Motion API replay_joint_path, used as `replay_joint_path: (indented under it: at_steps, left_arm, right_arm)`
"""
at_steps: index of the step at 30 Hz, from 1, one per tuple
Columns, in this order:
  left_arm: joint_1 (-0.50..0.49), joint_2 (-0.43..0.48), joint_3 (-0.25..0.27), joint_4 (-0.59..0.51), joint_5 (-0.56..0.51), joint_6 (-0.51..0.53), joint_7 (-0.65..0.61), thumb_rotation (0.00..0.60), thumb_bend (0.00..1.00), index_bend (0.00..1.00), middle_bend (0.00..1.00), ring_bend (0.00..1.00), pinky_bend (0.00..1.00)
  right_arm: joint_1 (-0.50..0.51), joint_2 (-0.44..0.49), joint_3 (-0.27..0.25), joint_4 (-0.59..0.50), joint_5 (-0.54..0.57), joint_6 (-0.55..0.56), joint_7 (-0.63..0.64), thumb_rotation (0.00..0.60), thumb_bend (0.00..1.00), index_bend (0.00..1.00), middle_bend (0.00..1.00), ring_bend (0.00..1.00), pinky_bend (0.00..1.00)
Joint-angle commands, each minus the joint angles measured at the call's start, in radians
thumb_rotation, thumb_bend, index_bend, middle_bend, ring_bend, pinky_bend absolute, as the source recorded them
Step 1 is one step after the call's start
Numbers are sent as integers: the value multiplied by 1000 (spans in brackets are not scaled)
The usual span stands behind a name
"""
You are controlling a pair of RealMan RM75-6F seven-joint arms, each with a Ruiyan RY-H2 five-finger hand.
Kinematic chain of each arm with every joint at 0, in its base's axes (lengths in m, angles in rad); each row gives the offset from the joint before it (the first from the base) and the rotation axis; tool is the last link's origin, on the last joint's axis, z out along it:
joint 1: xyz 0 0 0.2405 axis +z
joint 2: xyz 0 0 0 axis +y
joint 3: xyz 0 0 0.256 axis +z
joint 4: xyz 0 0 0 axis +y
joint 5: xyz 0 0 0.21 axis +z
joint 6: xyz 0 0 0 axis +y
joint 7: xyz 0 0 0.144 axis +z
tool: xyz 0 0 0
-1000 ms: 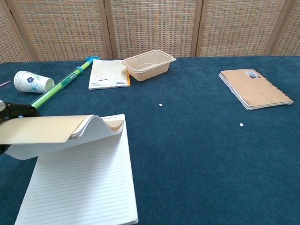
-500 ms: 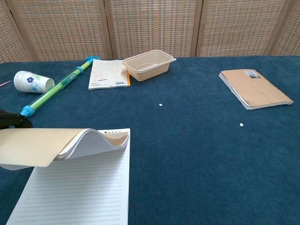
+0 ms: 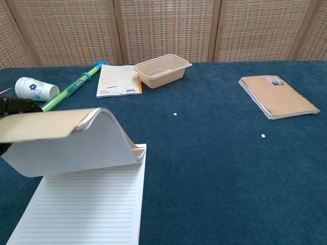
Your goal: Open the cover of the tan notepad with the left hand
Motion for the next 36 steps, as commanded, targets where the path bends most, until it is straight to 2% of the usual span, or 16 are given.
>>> replay_joint_path:
  at_steps: [1,7,9,15,22,25,27,28,30,32,34,36]
  left_arm:
    - [-63,-20,-111,32,-106,-78,2,600,799,830,512,527,660]
    - [-145,-59,-215,121,-226,-185,-7,600,799,830,512,527,660]
    - [-201,-91,-268,195,-272,-238,-3,600,797,830,512,527,660]
    - [-295,-152,-340,348,-357,-315,7,600,796,830,512,527,660]
    - [-376,-202,-381,517,-421,-374,4,600,793,824,510,527,654]
    - [-399,-215,-388,571,-442,-397,7,600,774,786,473,513,632]
    - [-413,-223,-390,602,-461,-419,13,600,723,706,406,451,581]
    - [-419,-225,-390,613,-476,-438,17,600,649,618,336,377,523]
    - [-424,-212,-371,621,-535,-520,74,600,486,412,172,213,380]
    - [-420,-202,-363,600,-575,-538,122,600,318,151,22,48,223]
    - [-413,-195,-359,576,-612,-530,163,600,221,27,0,2,134]
    - [-405,-190,-356,555,-633,-512,181,600,175,0,0,0,78]
  right_arm:
    - [1,0,1,0,2,-1,0,600,149,31,0,0,0]
    - [2,1,4,3,11,-7,8,600,149,31,0,0,0]
    - [4,1,6,7,17,-13,15,600,149,31,0,0,0]
    - [10,-5,6,19,27,-32,18,600,148,31,0,0,0]
    - [18,-13,8,33,40,-53,19,600,149,31,0,0,0]
    - [21,-16,7,37,43,-61,18,600,149,31,0,0,0]
    - [23,-18,7,41,47,-66,17,600,148,31,0,0,0]
    - [24,-20,7,43,49,-69,17,600,148,31,0,0,0]
    - [26,-21,11,49,59,-76,23,600,149,31,0,0,0]
    - [26,-21,11,50,59,-75,26,600,148,31,0,0,0]
    - [26,-20,10,48,54,-74,25,600,148,31,0,0,0]
    - [24,-20,8,43,47,-66,20,600,148,31,0,0,0]
